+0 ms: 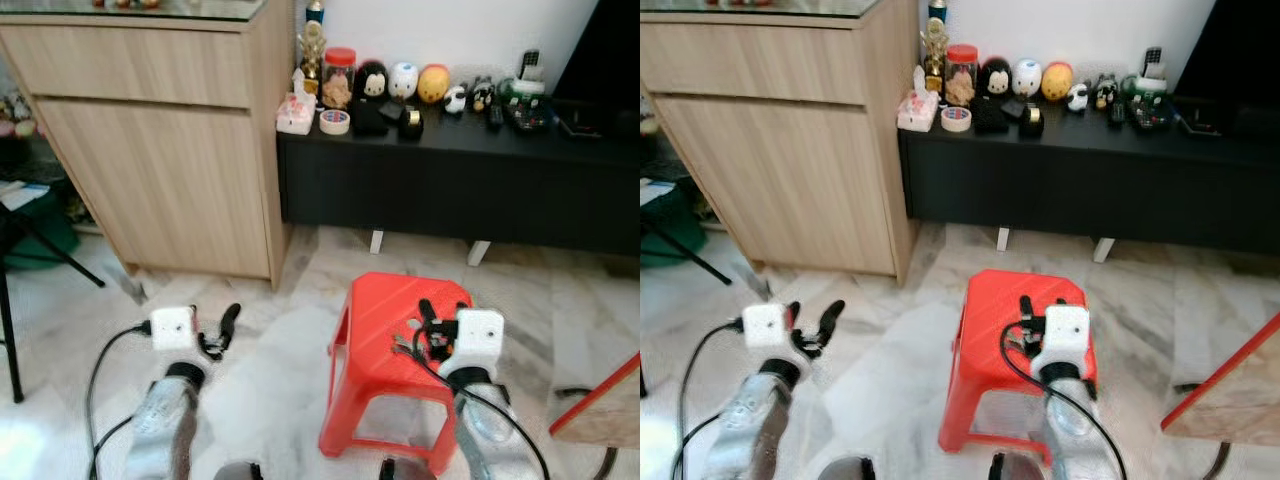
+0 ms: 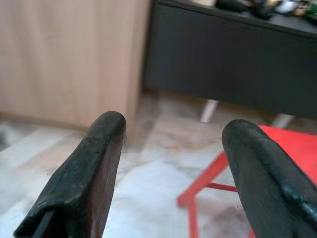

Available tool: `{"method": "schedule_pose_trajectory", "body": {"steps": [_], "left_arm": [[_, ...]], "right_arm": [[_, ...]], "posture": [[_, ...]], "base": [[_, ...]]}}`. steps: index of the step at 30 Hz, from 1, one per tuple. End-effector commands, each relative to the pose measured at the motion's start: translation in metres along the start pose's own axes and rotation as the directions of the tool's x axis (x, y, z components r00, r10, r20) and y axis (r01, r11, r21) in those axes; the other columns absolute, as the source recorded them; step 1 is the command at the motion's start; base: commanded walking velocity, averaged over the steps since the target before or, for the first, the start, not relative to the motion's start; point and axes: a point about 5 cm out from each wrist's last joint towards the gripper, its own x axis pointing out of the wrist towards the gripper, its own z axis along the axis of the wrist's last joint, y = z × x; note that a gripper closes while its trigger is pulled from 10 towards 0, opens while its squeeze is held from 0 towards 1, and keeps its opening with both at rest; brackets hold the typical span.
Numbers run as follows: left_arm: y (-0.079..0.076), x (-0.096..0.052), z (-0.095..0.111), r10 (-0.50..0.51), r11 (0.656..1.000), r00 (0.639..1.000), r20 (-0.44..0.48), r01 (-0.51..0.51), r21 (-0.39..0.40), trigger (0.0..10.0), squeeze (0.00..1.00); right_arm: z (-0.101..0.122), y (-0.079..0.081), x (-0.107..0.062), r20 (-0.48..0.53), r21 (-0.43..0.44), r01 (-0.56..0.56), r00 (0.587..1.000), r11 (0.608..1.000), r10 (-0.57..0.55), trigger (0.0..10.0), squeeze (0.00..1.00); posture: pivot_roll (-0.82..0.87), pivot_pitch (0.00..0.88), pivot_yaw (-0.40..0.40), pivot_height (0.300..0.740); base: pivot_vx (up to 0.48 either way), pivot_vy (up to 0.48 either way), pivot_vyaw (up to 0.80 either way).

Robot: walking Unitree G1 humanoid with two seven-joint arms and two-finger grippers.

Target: Hang keys on a hook

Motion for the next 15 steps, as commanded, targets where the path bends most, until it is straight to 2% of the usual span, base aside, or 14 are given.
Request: {"method": "schedule_pose_trajectory", "body": {"steps": [1, 12, 15], "left_arm": [[0.0082, -0.0013, 0.0013, 0.022, 1.000, 1.000, -0.001, -0.022, 0.001, 10.0, 0.00], [0.0090, -0.0015, 0.0015, 0.025, 1.000, 1.000, 0.000, -0.025, 0.003, 10.0, 0.00], [0.0089, -0.0007, 0.0021, 0.027, 1.000, 1.000, 0.003, -0.027, 0.003, 10.0, 0.00]], "right_arm": [[0.0023, 0.0051, 0.0011, 0.005, 0.015, -0.006, 1.000, 1.000, 0.006, 10.0, 0.00], [-0.0014, -0.0037, 0.0035, -0.023, 0.056, 0.070, 0.997, 0.996, -0.068, 10.0, 0.00], [-0.0007, -0.0033, 0.0041, -0.019, 0.057, 0.066, 0.998, 0.996, -0.065, 10.0, 0.00]], "posture": [[-0.04, 0.016, -0.069, 0.626], [-0.03, 0.012, -0.069, 0.626], [-0.03, 0.011, -0.069, 0.626]], "base": [[0.244, 0.000, 0.00], [0.221, 0.000, 0.00], [0.160, 0.000, -0.76]]}}
